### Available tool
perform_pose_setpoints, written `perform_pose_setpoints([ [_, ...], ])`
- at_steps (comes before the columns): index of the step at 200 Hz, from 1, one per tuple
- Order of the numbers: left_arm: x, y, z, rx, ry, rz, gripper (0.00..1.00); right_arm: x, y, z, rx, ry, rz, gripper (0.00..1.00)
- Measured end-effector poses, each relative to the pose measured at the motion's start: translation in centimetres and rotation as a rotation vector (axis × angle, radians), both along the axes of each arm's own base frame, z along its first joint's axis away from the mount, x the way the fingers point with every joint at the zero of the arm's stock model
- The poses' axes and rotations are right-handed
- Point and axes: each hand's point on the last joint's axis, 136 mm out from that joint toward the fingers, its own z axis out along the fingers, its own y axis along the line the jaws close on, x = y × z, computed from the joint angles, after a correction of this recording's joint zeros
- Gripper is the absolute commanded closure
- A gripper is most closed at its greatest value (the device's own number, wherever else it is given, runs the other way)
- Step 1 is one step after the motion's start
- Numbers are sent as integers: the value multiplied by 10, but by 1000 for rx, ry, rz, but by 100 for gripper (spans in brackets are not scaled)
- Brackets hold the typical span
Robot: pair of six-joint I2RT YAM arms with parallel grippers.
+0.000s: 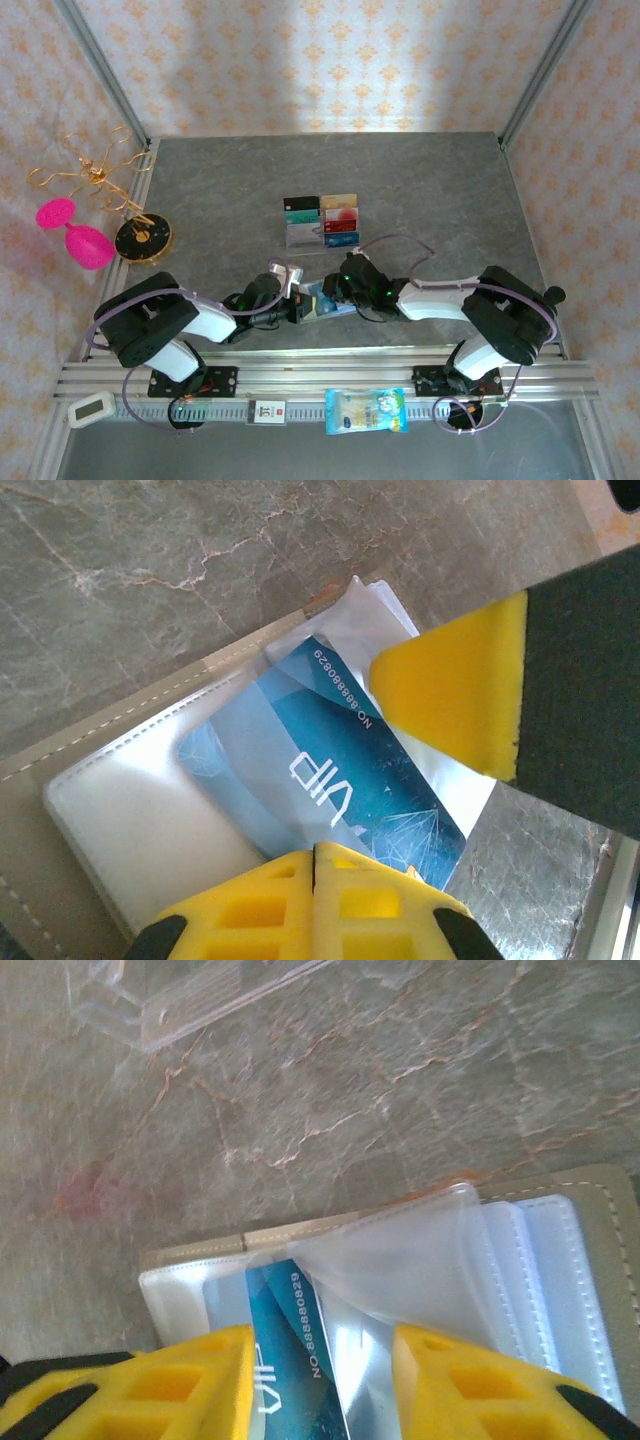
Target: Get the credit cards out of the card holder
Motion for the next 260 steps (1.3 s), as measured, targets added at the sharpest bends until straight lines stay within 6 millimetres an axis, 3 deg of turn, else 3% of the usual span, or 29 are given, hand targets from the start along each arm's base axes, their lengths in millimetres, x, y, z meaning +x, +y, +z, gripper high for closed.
perform_pose_setpoints([
  [44,0,-2,0,-13,0,-14,100,-3,24,0,48,5,124,63],
  [64,0,-2,0,-17,3,-13,100,-6,29,1,61,4,156,63],
  [85,0,-2,2,-22,5,-11,93,-8,33,0,64,5,175,63],
  [106,-2,0,2,-17,10,-11,95,-9,36,0,65,6,180,63],
  [113,-2,1,2,-12,13,-10,100,-9,35,0,59,4,175,63],
  [155,-2,3,0,1,18,-5,100,-5,27,0,17,-8,109,60],
  [195,-2,1,-1,-13,0,-13,100,1,4,1,28,8,-14,62],
  [213,-2,0,0,-20,-5,-19,100,0,1,0,23,11,-21,67],
  [260,-6,-2,0,-6,-33,-66,100,-3,0,-1,-5,-2,26,66],
])
